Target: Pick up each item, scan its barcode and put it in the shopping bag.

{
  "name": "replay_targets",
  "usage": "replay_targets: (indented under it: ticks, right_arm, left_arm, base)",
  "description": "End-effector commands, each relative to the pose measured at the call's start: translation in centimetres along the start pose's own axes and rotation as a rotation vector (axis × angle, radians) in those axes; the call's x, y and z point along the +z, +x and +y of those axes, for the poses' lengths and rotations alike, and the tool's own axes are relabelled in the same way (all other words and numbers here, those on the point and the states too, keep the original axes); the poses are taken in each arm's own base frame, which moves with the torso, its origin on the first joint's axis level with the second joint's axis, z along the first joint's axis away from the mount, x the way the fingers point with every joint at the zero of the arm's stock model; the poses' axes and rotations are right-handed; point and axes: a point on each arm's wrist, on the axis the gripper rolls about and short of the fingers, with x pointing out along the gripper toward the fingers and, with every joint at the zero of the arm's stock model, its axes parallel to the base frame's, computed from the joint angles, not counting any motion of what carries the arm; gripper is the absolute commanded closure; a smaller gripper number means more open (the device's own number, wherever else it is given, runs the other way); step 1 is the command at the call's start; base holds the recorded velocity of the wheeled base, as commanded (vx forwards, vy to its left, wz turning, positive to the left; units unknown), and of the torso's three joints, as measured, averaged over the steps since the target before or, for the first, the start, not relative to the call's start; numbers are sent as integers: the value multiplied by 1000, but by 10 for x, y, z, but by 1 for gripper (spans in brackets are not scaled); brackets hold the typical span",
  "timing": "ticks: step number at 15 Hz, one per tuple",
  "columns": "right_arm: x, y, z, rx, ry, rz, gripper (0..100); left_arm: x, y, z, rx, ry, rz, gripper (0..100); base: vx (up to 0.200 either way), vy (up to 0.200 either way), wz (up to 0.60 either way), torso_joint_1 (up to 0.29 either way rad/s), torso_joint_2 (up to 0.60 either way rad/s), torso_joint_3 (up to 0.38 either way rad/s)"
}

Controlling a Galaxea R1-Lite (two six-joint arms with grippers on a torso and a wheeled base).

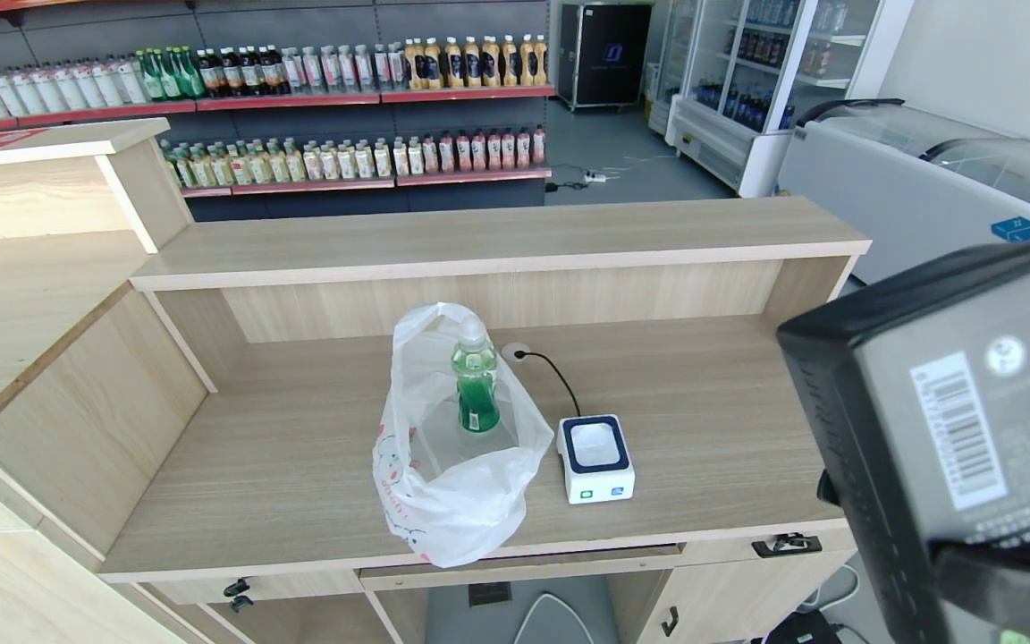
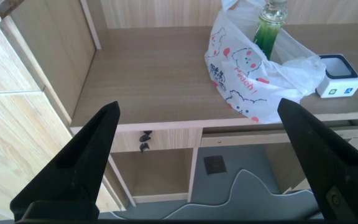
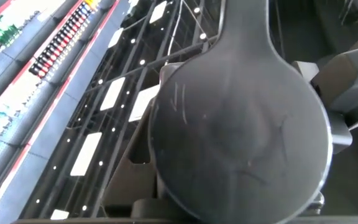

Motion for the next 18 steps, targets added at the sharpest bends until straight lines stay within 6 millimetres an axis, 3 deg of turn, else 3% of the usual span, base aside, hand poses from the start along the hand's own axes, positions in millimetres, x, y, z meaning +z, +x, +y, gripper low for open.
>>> replay_targets:
  ticks: [1,18]
  right_arm:
    - [0,-3,-1,2,-3,4,100]
    - [4,-2,5,46,27,-31,100]
  left_arm:
    - [0,0,0,0,0,1,0]
    - [0,0,0,0,0,0,0]
  base:
    - [0,0,0,0,0,0]
    - [0,0,0,0,0,0]
